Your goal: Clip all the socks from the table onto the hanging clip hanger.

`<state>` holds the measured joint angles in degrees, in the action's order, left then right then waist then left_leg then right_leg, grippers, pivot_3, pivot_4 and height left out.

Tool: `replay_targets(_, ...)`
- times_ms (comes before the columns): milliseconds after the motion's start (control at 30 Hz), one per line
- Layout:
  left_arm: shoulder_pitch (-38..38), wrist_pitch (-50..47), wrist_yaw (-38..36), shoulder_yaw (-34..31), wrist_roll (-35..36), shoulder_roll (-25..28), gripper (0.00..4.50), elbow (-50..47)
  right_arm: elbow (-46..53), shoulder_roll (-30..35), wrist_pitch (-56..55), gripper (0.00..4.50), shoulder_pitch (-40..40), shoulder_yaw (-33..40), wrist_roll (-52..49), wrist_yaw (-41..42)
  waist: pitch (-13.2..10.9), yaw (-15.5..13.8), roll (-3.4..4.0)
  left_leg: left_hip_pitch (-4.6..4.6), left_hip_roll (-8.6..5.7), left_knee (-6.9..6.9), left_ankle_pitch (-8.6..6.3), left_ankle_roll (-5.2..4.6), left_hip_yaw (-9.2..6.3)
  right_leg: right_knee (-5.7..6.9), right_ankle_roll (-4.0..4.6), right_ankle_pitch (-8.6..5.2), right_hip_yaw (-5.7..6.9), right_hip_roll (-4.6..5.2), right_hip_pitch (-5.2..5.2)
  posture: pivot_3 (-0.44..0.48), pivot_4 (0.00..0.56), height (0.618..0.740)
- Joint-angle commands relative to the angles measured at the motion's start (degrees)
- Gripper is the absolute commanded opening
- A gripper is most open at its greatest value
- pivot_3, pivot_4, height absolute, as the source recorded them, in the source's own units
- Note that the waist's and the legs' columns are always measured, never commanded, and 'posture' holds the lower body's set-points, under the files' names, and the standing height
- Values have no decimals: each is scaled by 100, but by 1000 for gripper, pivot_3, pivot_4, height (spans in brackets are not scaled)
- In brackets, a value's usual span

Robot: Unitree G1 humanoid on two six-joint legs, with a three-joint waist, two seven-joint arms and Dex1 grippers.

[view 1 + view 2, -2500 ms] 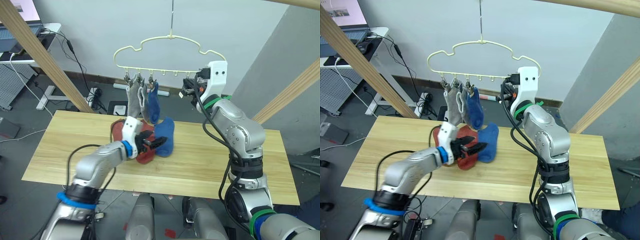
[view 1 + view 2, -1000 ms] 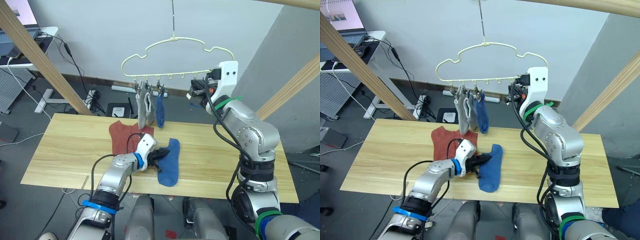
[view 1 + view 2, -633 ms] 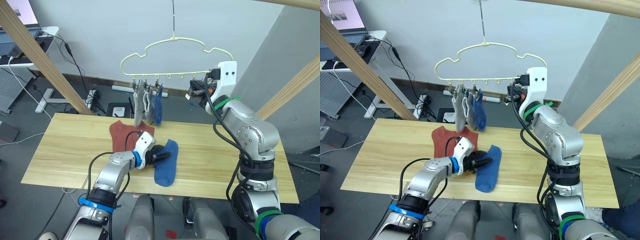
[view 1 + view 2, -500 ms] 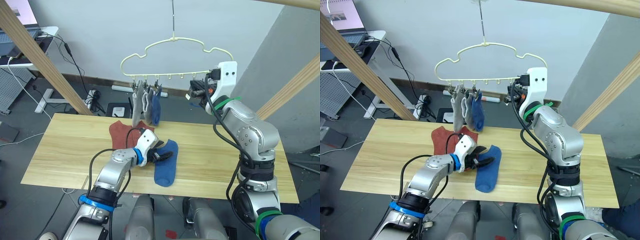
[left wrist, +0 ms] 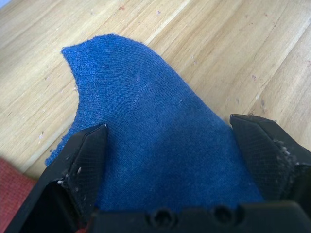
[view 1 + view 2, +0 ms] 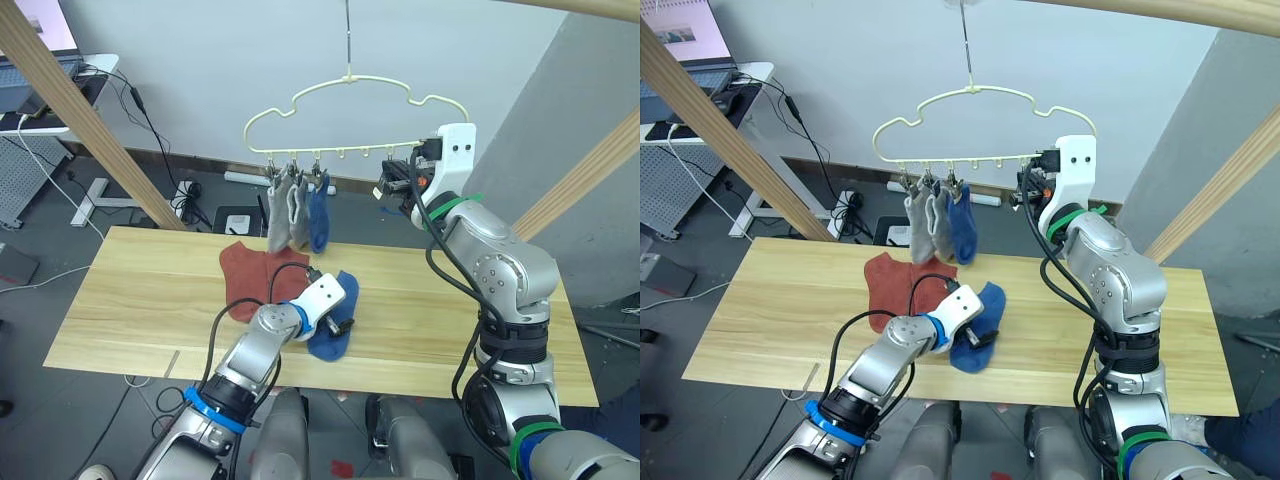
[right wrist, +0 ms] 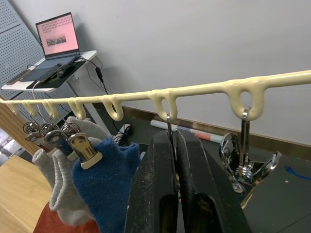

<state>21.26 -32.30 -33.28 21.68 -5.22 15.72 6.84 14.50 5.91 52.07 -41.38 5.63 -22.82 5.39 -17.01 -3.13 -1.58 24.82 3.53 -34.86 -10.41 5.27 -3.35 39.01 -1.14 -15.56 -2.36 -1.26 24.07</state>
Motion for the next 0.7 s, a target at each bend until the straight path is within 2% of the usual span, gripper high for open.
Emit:
replay_targets(33,-186,47,-198,356,-192,155,4461,260,-94,50,163,0,163,125,37,-128,19,3,7,0,0,0,0,0,1,0,0,0,-1,0,0,149,276,740)
replay_targets(167,-230,403,-323,556,-384,357,4461,322,-105,64,162,0,169,139,31,-138,41,9,25,-3,0,0,0,0,2,0,0,0,-2,0,-1,149,276,740)
replay_targets(200,-233,498,-350,588,-420,398,4068,354,-119,64,156,0,165,142,32,-139,42,9,26,-3,0,0,0,0,2,0,0,0,-2,0,-1,151,279,740)
replay_targets(500,-349,974,-474,527,-398,466,1590,441,-208,97,106,0,135,156,42,-120,44,8,27,-3,1,0,0,-1,3,-1,0,0,-2,1,-1,152,284,740)
replay_targets(567,-371,985,-480,340,-183,340,979,390,-228,110,96,0,129,157,44,-110,44,8,27,-3,0,0,1,-2,3,-1,0,0,-2,1,-2,154,284,740)
replay_targets(667,-421,683,-493,-278,490,-32,138,176,-246,133,109,0,123,159,31,-93,44,6,27,-2,-1,0,1,-3,5,-2,0,0,-2,3,-1,154,285,740)
replay_targets(700,-415,812,-499,-463,644,-107,25,119,-249,137,143,0,117,176,6,-89,44,6,27,0,-1,0,1,-3,4,-3,0,0,-1,3,0,154,285,740)
